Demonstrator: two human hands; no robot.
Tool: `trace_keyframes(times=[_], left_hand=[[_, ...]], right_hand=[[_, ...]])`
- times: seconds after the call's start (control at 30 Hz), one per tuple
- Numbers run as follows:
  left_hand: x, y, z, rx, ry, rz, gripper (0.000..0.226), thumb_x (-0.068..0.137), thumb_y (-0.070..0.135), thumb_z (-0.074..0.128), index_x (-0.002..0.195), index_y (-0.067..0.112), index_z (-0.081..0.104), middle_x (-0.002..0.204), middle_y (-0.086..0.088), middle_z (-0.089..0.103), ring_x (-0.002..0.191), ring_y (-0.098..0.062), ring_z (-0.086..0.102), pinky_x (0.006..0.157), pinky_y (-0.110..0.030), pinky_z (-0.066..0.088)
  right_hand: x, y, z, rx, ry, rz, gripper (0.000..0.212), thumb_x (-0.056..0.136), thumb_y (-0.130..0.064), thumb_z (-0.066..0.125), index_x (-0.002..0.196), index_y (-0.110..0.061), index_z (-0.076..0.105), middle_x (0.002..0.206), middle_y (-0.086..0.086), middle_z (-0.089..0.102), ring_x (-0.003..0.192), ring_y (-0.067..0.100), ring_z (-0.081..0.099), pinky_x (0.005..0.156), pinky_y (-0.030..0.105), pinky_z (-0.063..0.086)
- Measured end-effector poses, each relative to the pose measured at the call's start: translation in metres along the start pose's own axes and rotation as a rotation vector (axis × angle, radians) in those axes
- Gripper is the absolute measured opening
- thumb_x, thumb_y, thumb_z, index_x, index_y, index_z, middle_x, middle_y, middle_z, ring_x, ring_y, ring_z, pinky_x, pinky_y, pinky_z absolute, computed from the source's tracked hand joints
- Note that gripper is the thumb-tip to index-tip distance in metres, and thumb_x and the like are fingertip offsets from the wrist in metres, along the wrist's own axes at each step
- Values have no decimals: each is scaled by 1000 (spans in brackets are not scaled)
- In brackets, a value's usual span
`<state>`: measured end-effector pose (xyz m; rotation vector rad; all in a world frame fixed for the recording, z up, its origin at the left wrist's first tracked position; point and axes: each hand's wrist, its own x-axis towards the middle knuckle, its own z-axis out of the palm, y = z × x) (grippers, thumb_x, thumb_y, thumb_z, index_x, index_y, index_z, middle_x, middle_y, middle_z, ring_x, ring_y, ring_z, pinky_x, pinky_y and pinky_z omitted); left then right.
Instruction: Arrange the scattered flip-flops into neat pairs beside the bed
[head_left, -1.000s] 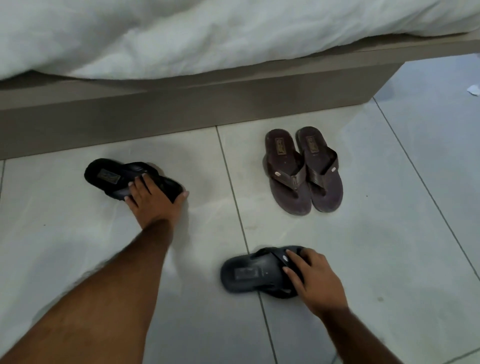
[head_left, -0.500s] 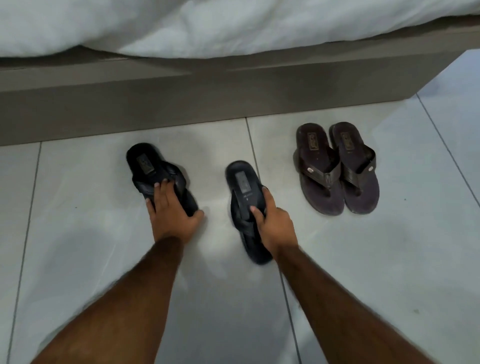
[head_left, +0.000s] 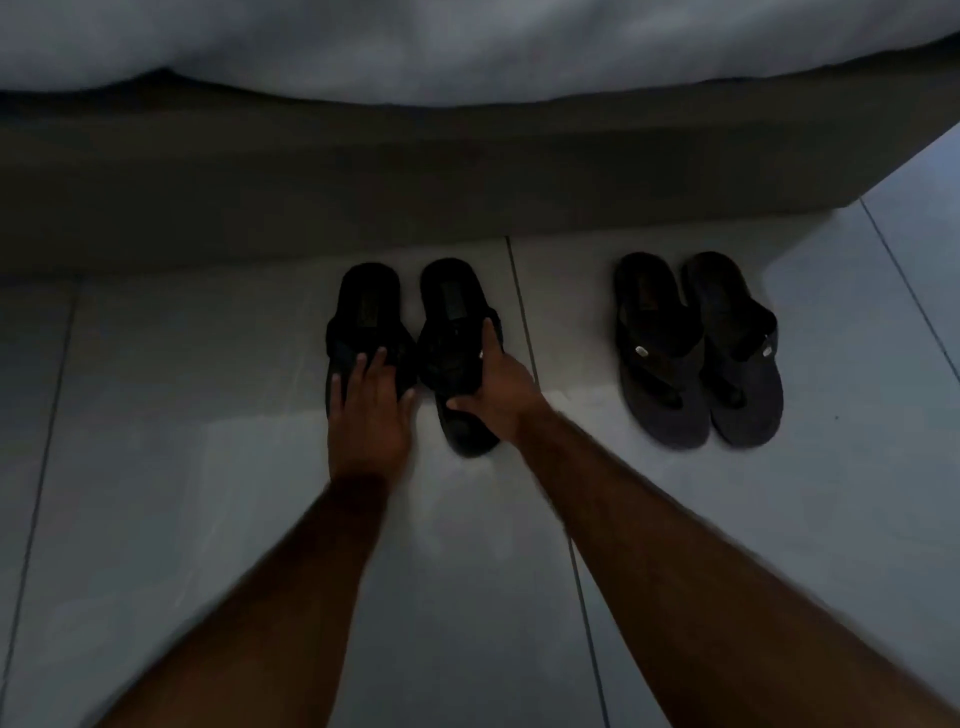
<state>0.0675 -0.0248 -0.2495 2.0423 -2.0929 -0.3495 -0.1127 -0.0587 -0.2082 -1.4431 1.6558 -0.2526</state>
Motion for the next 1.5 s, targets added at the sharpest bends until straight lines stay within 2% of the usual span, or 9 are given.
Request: trace_keyframes(times=[0.1,0.23,0.4,0.53,0.8,1.1,1.37,1.43,1.5], left_hand=[[22,-8,-4,16,-20,14,46,104,27,44,143,3,47,156,-15,41,148,-32,31,123,-52,16],[33,-10,-5,1,-50,1,47,104,27,44,146,6,44,158,-13,38,149,-32,29,122,-50,16],[32,-11,-3,-30,-47,-16,48,104,27,42,148,8,42,160,-11,35,150,-30,25,122,-50,16],[32,-11,-5,-27,-73,-32,49,105,31,39,150,11,39,162,-7,31,152,-27,21,123,-49,14],[10,-9,-14,-30,-112,-42,50,104,31,39,150,12,38,162,-7,31,152,-26,21,124,-48,13],[-30,-6,-12,-89,-82,-57,49,105,27,41,149,7,39,160,-9,35,151,-27,24,124,-47,16],[-35,-8,-13,-69,-86,-40,48,104,27,40,149,8,40,160,-10,35,151,-26,24,124,-48,16],[-35,-4,-17,-66,-64,-56,48,104,31,40,148,9,42,159,-9,37,151,-26,24,124,-49,15],[-29,11,-26,-107,7,-85,51,104,37,39,147,10,42,158,-8,38,151,-25,23,124,-49,13]], right_hand=[[19,-13,-4,-41,25,10,125,80,-27,82,157,-8,-14,155,18,43,134,34,51,107,32,39],[34,-23,-16,-172,-62,29,126,79,-34,82,157,-7,-13,153,19,45,134,36,50,110,38,41],[28,-21,-21,-407,72,10,124,68,-62,79,159,-13,12,149,19,33,136,38,34,110,50,41],[25,-21,-19,-375,76,-12,121,70,-58,80,158,-6,16,150,20,35,135,38,40,115,44,35],[-3,-22,-1,-379,98,34,116,74,-59,77,157,-3,18,147,19,39,126,38,47,109,42,37],[-32,-12,17,-320,83,54,114,77,-54,76,158,-5,12,153,16,29,130,38,39,109,45,38],[-32,-10,20,-296,90,45,116,76,-54,77,158,-5,11,153,17,29,130,38,37,109,46,37],[-34,-8,17,-310,95,25,119,73,-60,76,157,-3,13,152,18,30,133,38,35,114,45,33],[-37,-6,10,-343,147,0,125,69,-72,70,157,-1,14,157,21,27,145,39,24,122,45,20]])
